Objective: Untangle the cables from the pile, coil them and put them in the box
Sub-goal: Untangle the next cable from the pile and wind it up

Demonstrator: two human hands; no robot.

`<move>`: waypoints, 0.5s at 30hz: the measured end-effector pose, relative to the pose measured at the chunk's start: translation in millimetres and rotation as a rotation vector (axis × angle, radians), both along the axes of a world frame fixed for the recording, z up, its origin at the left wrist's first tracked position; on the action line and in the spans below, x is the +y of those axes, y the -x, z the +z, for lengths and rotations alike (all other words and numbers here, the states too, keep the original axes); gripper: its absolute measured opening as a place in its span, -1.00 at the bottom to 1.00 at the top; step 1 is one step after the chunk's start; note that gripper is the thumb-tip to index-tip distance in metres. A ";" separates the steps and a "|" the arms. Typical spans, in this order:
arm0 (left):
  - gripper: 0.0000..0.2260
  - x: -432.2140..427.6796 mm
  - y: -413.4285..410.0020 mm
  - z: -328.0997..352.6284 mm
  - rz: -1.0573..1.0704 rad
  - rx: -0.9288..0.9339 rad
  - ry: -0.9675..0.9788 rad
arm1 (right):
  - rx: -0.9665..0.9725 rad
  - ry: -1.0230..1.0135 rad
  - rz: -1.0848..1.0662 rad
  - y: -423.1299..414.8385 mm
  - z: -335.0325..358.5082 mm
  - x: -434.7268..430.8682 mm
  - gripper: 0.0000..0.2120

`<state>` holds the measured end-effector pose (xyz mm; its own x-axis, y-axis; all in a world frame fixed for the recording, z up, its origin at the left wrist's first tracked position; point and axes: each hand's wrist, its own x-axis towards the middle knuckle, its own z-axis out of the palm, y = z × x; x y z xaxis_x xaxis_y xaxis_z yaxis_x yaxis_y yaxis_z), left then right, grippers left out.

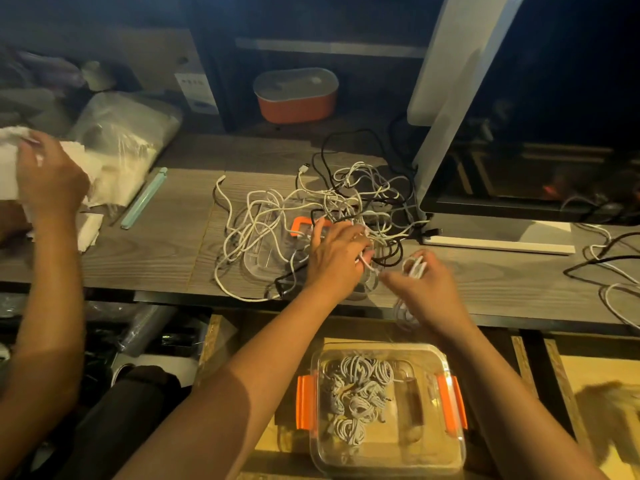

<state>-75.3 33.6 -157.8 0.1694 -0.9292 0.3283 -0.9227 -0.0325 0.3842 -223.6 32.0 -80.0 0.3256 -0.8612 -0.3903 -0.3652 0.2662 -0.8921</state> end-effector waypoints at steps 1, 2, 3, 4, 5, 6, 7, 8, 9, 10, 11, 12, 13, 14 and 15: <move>-0.84 0.1 0.0 -0.3 0.006 -0.017 -0.018 | 0.103 -0.039 0.082 -0.1 -2.9 -0.3 -0.72; -0.82 0.4 -0.5 -0.1 0.017 -0.021 -0.050 | 0.207 -0.041 0.179 0.4 -5.1 0.0 -0.75; -0.80 0.5 -1.7 0.9 0.029 -0.016 -0.094 | 0.278 -0.020 0.270 1.5 -6.3 1.0 -0.85; -0.78 0.5 -3.5 1.2 0.039 -0.014 -0.142 | 0.297 0.008 0.323 2.6 -6.1 3.2 -0.96; -0.77 -0.2 -5.5 0.4 0.051 -0.020 -0.186 | 0.264 0.034 0.339 4.3 -6.1 4.9 -0.95; -0.77 -0.2 -6.3 0.0 0.057 -0.030 -0.226 | 0.207 0.054 0.323 5.9 -7.1 5.7 -0.90; -0.78 0.0 -5.6 -1.0 0.059 -0.032 -0.251 | 0.155 0.063 0.293 7.3 -6.5 6.5 -0.87; -0.78 0.8 -4.2 -1.3 0.060 -0.030 -0.248 | 0.103 0.071 0.252 7.9 -5.3 6.6 -0.85; -0.76 1.8 -2.4 -2.2 0.060 -0.019 -0.226 | 0.045 0.069 0.208 8.2 -3.2 6.4 -0.85; -0.76 2.8 -0.7 -1.7 0.062 -0.003 -0.198 | -0.039 0.055 0.153 8.1 -1.7 5.4 -0.86; -0.76 2.9 0.8 -2.1 0.063 0.010 -0.185 | -0.158 0.021 0.093 7.7 1.0 4.4 -0.88; -0.77 2.6 1.5 -2.8 0.062 0.021 -0.192 | -0.301 -0.027 0.025 7.1 5.0 3.4 -0.88; -0.76 2.2 1.0 -3.0 0.068 0.048 -0.225 | -0.451 -0.085 -0.037 6.7 9.9 3.1 -0.88; -0.73 1.7 0.2 -2.4 0.090 0.106 -0.271 | -0.563 -0.131 -0.079 6.0 15.7 3.2 -0.91; -0.70 1.1 -0.8 0.0 0.111 0.176 -0.304 | -0.600 -0.140 -0.096 5.3 20.9 3.2 -0.94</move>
<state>-74.5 34.7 -157.8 0.3040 -0.9527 -0.0032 -0.8275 -0.2657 0.4946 -228.9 35.2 -59.1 0.4472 -0.8513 -0.2743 0.2206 0.4022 -0.8886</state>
